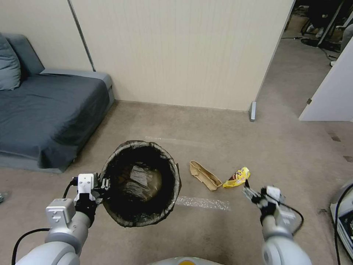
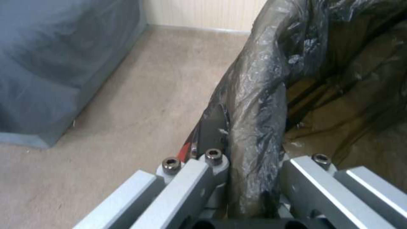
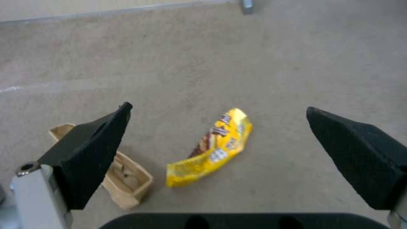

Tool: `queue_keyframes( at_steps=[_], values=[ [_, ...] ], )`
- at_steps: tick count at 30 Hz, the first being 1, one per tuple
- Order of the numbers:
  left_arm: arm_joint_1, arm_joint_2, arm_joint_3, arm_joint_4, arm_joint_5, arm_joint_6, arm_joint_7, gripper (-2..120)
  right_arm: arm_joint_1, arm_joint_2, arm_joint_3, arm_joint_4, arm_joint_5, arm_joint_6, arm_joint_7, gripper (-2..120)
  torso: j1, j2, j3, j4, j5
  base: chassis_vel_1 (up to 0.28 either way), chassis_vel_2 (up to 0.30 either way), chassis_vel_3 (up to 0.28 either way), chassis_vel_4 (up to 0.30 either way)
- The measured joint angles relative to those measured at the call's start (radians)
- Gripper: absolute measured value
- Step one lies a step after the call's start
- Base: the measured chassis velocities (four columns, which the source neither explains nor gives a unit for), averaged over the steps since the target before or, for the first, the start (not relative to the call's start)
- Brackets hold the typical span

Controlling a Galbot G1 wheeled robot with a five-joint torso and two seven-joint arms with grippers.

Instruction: Pick up the trash bin, then pick up the garbage from the floor and place it into the trash bin.

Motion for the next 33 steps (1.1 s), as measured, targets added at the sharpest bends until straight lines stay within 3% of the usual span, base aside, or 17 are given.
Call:
queue_keyframes(
  at_steps=[5, 6, 14, 21, 33],
  values=[
    [0.012, 0.006, -0.002, 0.000, 0.000, 0.008, -0.004, 1, 0.129, -0.074, -0.027, -0.114, 0.181, -0.072, 0.039, 100, 0.000, 0.000, 0.000, 0.0000, 0.0001, 0.000, 0.000, 0.000, 0.000],
    [0.013, 0.013, -0.002, 0.000, -0.003, 0.013, -0.005, 1, 0.181, -0.097, -0.036, -0.170, 0.276, -0.104, 0.067, 100, 0.000, 0.000, 0.000, -0.0002, 0.0001, 0.000, 0.000, 0.000, 0.000],
    [0.022, 0.023, -0.002, -0.001, -0.008, 0.019, -0.005, 1, 0.323, -0.130, -0.067, -0.352, 0.427, -0.146, 0.150, 100, 0.000, 0.000, 0.000, -0.0001, 0.0001, 0.000, 0.000, 0.000, 0.000],
    [0.028, 0.038, -0.011, -0.003, -0.015, 0.019, -0.005, 1, 0.427, -0.129, -0.088, -0.490, 0.481, -0.163, 0.241, 100, 0.000, 0.000, 0.000, 0.0000, 0.0000, 0.000, 0.000, 0.000, 0.000],
    [0.029, 0.054, -0.017, -0.003, -0.023, 0.020, -0.005, 1, 0.524, -0.109, -0.098, -0.648, 0.485, -0.158, 0.279, 100, 0.000, 0.000, 0.000, -0.0001, 0.0000, 0.000, 0.000, 0.000, 0.000]
  ],
)
